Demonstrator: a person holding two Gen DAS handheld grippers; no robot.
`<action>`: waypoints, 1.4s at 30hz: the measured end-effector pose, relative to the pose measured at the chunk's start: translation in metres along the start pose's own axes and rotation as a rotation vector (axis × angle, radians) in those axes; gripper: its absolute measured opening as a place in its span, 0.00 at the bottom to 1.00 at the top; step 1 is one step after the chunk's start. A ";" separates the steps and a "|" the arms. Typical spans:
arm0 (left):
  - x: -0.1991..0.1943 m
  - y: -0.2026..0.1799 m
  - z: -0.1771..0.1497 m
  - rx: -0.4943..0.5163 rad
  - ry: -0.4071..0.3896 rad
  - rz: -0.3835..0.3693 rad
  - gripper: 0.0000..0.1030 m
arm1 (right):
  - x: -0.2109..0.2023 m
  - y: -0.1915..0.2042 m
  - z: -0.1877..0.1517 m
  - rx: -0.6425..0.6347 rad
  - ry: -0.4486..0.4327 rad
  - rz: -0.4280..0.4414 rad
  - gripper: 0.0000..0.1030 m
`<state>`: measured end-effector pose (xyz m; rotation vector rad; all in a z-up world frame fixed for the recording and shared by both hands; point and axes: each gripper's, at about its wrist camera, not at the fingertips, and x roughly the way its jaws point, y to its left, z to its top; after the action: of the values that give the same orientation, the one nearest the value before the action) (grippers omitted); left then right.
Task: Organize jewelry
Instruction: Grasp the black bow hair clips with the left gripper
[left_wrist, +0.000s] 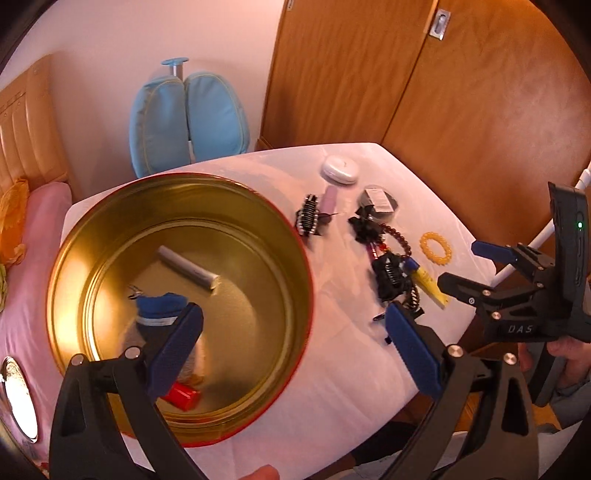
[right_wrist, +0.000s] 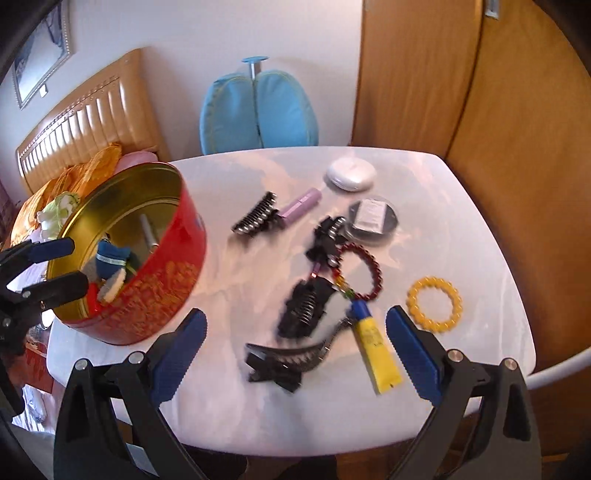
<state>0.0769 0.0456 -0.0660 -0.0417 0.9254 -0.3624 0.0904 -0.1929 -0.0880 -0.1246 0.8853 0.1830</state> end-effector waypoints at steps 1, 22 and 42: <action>0.003 -0.012 0.002 0.017 -0.001 -0.003 0.93 | -0.001 -0.010 -0.004 0.013 0.005 -0.005 0.96; 0.127 -0.161 0.009 -0.006 0.135 0.229 0.93 | 0.009 -0.154 -0.029 -0.194 0.036 0.154 0.96; 0.188 -0.127 0.024 -0.006 0.231 0.292 0.40 | 0.035 -0.151 -0.020 -0.189 0.079 0.199 0.95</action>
<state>0.1620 -0.1371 -0.1729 0.1312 1.1440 -0.0939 0.1285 -0.3402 -0.1229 -0.2208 0.9584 0.4502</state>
